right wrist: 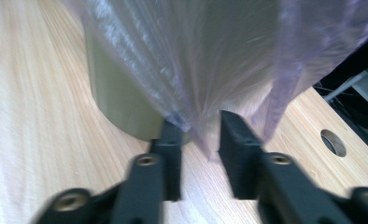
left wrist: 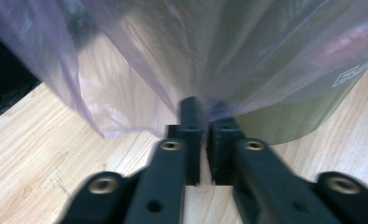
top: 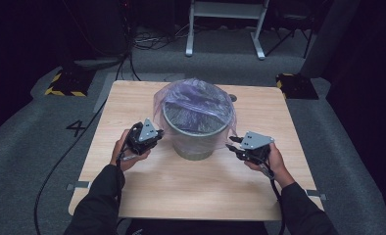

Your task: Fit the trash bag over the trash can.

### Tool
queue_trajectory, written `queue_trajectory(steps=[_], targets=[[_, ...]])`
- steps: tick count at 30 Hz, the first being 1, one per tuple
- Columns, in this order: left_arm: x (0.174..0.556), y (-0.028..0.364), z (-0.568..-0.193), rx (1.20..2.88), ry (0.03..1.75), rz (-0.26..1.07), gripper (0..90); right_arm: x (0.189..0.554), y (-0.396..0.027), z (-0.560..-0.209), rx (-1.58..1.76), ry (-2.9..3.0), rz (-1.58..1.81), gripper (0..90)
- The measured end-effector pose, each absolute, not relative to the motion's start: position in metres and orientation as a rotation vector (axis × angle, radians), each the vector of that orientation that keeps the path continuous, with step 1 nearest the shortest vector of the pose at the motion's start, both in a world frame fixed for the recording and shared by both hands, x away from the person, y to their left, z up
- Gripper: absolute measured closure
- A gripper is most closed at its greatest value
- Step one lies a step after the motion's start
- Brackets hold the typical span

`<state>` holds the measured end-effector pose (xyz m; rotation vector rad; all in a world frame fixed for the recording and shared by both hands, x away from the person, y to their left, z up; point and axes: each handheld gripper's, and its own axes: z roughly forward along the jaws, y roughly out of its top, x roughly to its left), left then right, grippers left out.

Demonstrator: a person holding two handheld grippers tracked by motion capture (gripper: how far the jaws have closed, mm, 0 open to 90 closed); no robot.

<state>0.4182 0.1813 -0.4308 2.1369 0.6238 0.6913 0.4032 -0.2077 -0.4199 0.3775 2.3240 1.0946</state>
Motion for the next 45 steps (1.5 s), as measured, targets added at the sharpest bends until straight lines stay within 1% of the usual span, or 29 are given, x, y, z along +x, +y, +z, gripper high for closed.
queue_trajectory(steps=[1, 2, 4, 6, 8, 9, 11, 13, 16, 18, 23, 27, 29, 31, 32, 33, 34, 35, 36, 37, 38, 39, 40, 42, 45], targets=[[0.416, 0.185, -0.428, 2.124, 0.627, 0.695, 77.4, 0.402, -0.21, -0.417, 0.378, 2.321, 1.119, 54.9], [0.413, 0.189, -0.426, 2.108, 0.628, 0.694, 75.2, 0.398, -0.214, -0.413, 0.381, 2.322, 1.153, 52.3], [0.41, 0.194, -0.424, 2.095, 0.644, 0.697, 61.9, 0.392, -0.22, -0.405, 0.36, 2.319, 1.193, 47.7], [0.407, 0.202, -0.421, 2.092, 0.648, 0.676, 56.2, 0.385, -0.225, -0.397, 0.359, 2.306, 1.223, 41.7], [0.404, 0.209, -0.42, 2.085, 0.676, 0.658, 44.7, 0.378, -0.229, -0.389, 0.342, 2.288, 1.25, 38.2], [0.403, 0.213, -0.419, 2.085, 0.686, 0.656, 40.6, 0.375, -0.231, -0.386, 0.333, 2.282, 1.265, 37.6], [0.4, 0.221, -0.418, 2.059, 0.715, 0.657, 34.8, 0.37, -0.235, -0.382, 0.333, 2.264, 1.261, 33.9], [0.398, 0.229, -0.416, 2.028, 0.756, 0.668, 28.9, 0.367, -0.239, -0.379, 0.341, 2.239, 1.277, 32.0], [0.401, 0.241, -0.409, 1.955, 0.795, 0.658, 25.5, 0.367, -0.244, -0.376, 0.388, 2.195, 1.319, 31.0], [0.406, 0.246, -0.4, 1.901, 0.816, 0.648, 23.0, 0.368, -0.243, -0.37, 0.395, 2.176, 1.318, 32.3], [0.425, 0.242, -0.37, 1.809, 0.799, 0.64, 22.4, 0.38, -0.229, -0.347, 0.411, 2.141, 1.359, 36.3], [0.447, 0.226, -0.356, 1.788, 0.768, 0.597, 23.4, 0.397, -0.216, -0.328, 0.431, 2.156, 1.401, 36.4], [0.457, 0.215, -0.352, 1.812, 0.771, 0.604, 26.8, 0.406, -0.208, -0.322, 0.431, 2.171, 1.388, 37.0], [0.465, 0.206, -0.349, 1.818, 0.759, 0.592, 33.8, 0.415, -0.201, -0.319, 0.43, 2.189, 1.353, 37.8], [0.469, 0.202, -0.348, 1.833, 0.754, 0.585, 34.2, 0.419, -0.198, -0.319, 0.42, 2.197, 1.346, 39.3], [0.473, 0.199, -0.347, 1.83, 0.758, 0.596, 36.4, 0.422, -0.196, -0.319, 0.413, 2.211, 1.345, 41.2], [0.475, 0.197, -0.347, 1.828, 0.755, 0.592, 42.5, 0.426, -0.193, -0.319, 0.415, 2.224, 1.33, 42.5], [0.48, 0.196, -0.347, 1.832, 0.766, 0.588, 44.7, 0.429, -0.192, -0.32, 0.418, 2.231, 1.317, 44.6], [0.483, 0.195, -0.347, 1.828, 0.775, 0.578, 45.0, 0.433, -0.19, -0.321, 0.406, 2.25, 1.318, 49.6], [0.486, 0.196, -0.346, 1.82, 0.772, 0.555, 47.6, 0.437, -0.189, -0.322, 0.402, 2.26, 1.324, 52.7], [0.488, 0.195, -0.346, 1.811, 0.77, 0.552, 50.2, 0.44, -0.189, -0.322, 0.416, 2.264, 1.329, 57.6], [0.491, 0.194, -0.346, 1.808, 0.777, 0.553, 50.8, 0.444, -0.189, -0.323, 0.424, 2.275, 1.348, 62.4], [0.493, 0.194, -0.347, 1.806, 0.777, 0.545, 51.9, 0.447, -0.19, -0.323, 0.432, 2.288, 1.371, 65.0], [0.497, 0.191, -0.347, 1.807, 0.786, 0.541, 55.3, 0.453, -0.189, -0.325, 0.46, 2.29, 1.36, 73.7], [0.503, 0.189, -0.348, 1.806, 0.787, 0.528, 60.4, 0.458, -0.192, -0.325, 0.492, 2.269, 1.369, 82.9]])
